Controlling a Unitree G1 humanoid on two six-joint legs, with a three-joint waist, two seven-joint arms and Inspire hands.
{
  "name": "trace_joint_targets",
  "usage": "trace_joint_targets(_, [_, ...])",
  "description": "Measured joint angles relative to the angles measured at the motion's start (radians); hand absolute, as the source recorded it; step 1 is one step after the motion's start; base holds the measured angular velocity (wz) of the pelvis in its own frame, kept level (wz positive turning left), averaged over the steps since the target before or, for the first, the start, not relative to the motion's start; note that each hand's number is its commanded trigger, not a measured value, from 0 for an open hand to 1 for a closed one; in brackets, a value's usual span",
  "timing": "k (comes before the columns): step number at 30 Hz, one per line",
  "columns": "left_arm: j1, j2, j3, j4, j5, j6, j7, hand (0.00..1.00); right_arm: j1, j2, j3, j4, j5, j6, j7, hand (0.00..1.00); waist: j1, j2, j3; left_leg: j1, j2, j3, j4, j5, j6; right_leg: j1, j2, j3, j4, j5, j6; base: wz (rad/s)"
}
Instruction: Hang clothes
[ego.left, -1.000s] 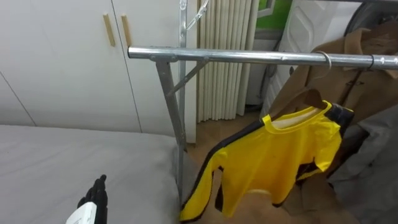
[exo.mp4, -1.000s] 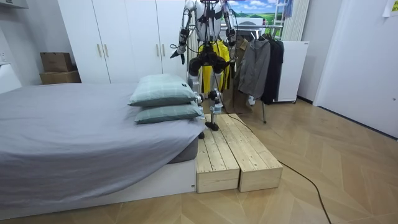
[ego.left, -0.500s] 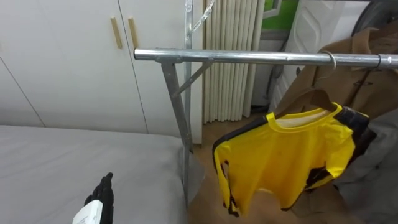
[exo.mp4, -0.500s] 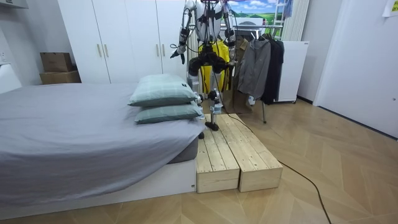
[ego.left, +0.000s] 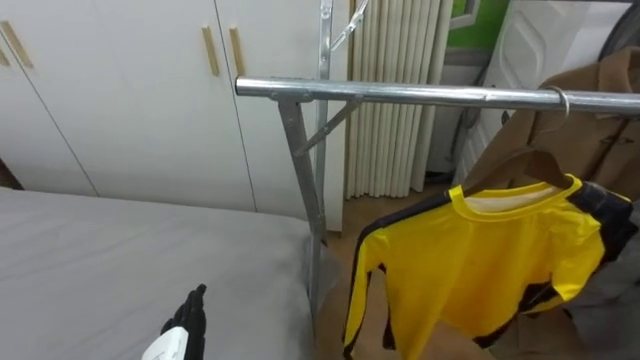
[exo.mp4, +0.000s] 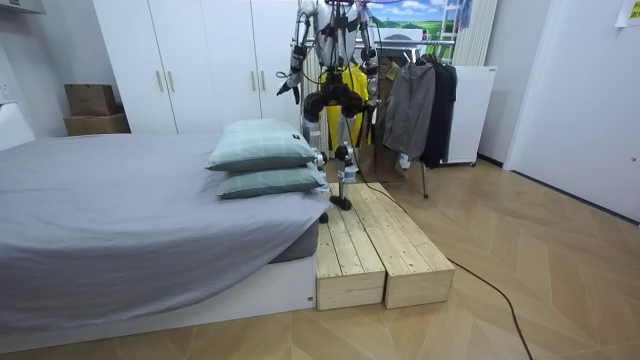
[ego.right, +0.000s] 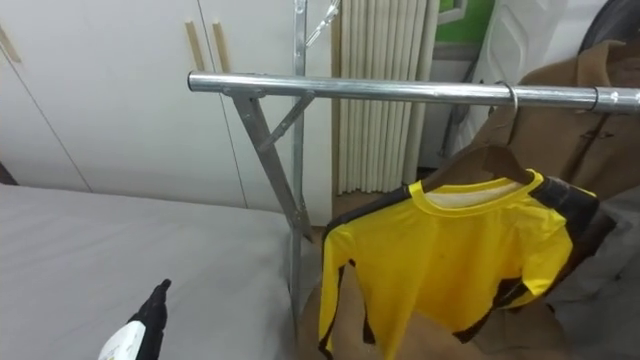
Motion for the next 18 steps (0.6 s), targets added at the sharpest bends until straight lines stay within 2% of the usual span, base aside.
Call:
trace_joint_targets(3, [0.001, -0.001, 0.002, 0.015, 0.001, 0.012, -0.017, 0.0, -0.001, 0.002, 0.0, 0.0, -0.001, 0.007, -0.001, 0.0, 0.004, -0.008, 0.0026, 0.004, 0.0, -0.004, 0.0, 0.0, 0.0, 0.0, -0.001, -0.008, 0.011, -0.01, -0.003, 0.04])
trace_joint_targets(8, [0.009, -0.001, 0.003, 0.015, 0.041, 0.019, -0.023, 0.0, -0.005, 0.005, 0.001, 0.006, -0.003, 0.014, 0.0, 0.0, 0.006, -0.018, 0.0024, 0.001, 0.0, -0.016, 0.0, 0.0, 0.0, 0.001, 0.0, -0.01, 0.012, -0.015, -0.005, 0.06])
trace_joint_targets(12, [0.012, -0.001, 0.003, 0.024, 0.039, 0.021, -0.023, 0.0, -0.013, 0.004, 0.003, 0.007, -0.004, 0.028, 0.0, 0.0, 0.007, -0.022, 0.0024, 0.001, 0.0, -0.016, 0.0, 0.0, 0.0, 0.001, -0.001, -0.022, 0.011, -0.014, -0.005, 0.0])
trace_joint_targets(18, [0.012, -0.001, 0.002, 0.047, 0.039, 0.021, -0.022, 0.0, -0.025, 0.002, 0.01, 0.003, -0.036, 0.028, -0.003, 0.0, 0.008, -0.024, 0.0036, -0.001, 0.0, -0.017, 0.0, 0.0, 0.0, 0.0, -0.002, -0.025, 0.01, -0.014, -0.006, 0.0])
